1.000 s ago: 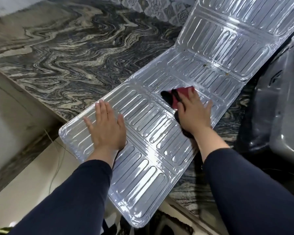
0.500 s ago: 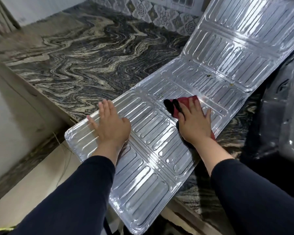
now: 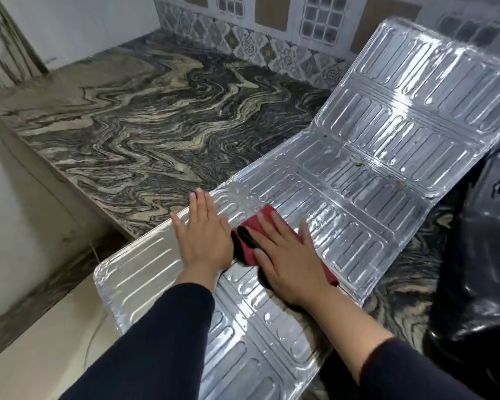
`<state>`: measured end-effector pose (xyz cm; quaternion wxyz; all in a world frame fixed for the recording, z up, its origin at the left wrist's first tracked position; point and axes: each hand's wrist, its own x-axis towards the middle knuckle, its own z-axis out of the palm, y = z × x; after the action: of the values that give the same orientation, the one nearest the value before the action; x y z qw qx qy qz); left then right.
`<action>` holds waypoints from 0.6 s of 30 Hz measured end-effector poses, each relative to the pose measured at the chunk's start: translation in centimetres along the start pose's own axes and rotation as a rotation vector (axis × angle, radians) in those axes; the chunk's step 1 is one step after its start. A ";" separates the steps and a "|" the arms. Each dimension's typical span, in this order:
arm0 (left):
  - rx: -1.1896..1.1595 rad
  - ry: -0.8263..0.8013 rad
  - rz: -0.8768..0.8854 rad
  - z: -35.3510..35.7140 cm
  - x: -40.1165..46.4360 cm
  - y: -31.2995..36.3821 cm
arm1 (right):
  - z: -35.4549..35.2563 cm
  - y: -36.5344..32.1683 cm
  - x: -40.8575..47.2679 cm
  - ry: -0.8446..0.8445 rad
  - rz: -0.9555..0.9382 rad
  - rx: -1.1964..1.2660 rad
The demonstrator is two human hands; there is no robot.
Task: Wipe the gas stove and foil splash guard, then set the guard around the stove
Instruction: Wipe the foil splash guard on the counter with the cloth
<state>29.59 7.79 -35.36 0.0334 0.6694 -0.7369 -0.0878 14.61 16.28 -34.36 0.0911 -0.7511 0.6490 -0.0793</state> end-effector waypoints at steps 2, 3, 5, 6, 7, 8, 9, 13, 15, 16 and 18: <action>0.009 0.000 0.012 0.1 0.0 -0.1 | -0.1 0.4 2.8 -0.015 -0.084 0.005; 0.011 0.008 0.015 0.2 0.1 -0.2 | -0.1 0.7 4.2 -0.027 -0.104 0.003; 0.005 0.036 0.006 0.3 0.0 -0.2 | -0.1 1.8 6.7 -0.033 -0.099 0.000; -0.001 0.047 -0.001 0.4 -0.1 -0.1 | -0.1 2.5 8.0 -0.028 -0.068 0.000; -0.004 0.053 -0.007 0.4 0.0 0.0 | -0.2 3.5 9.2 -0.015 -0.022 0.002; -0.001 0.055 -0.008 0.5 0.0 0.0 | -0.4 4.6 10.3 0.006 0.031 0.001; 0.006 0.054 -0.008 0.5 0.0 0.1 | -0.7 5.8 11.4 0.030 0.082 -0.006; 0.028 0.047 -0.009 0.5 0.1 0.0 | -2.5 11.9 14.3 0.068 0.221 -0.044; 0.039 0.051 -0.011 0.6 0.2 0.0 | -3.2 14.1 15.0 0.074 0.297 -0.051; 0.042 0.052 -0.014 0.5 0.2 0.0 | -3.3 14.7 15.1 0.072 0.326 -0.057; 0.043 0.051 -0.016 0.5 0.2 0.1 | -3.1 14.3 15.0 0.074 0.350 -0.076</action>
<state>29.40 7.61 -35.87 0.0371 0.6780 -0.7321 -0.0551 2.32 -0.69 -34.79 0.0511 -0.6263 0.7752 -0.0655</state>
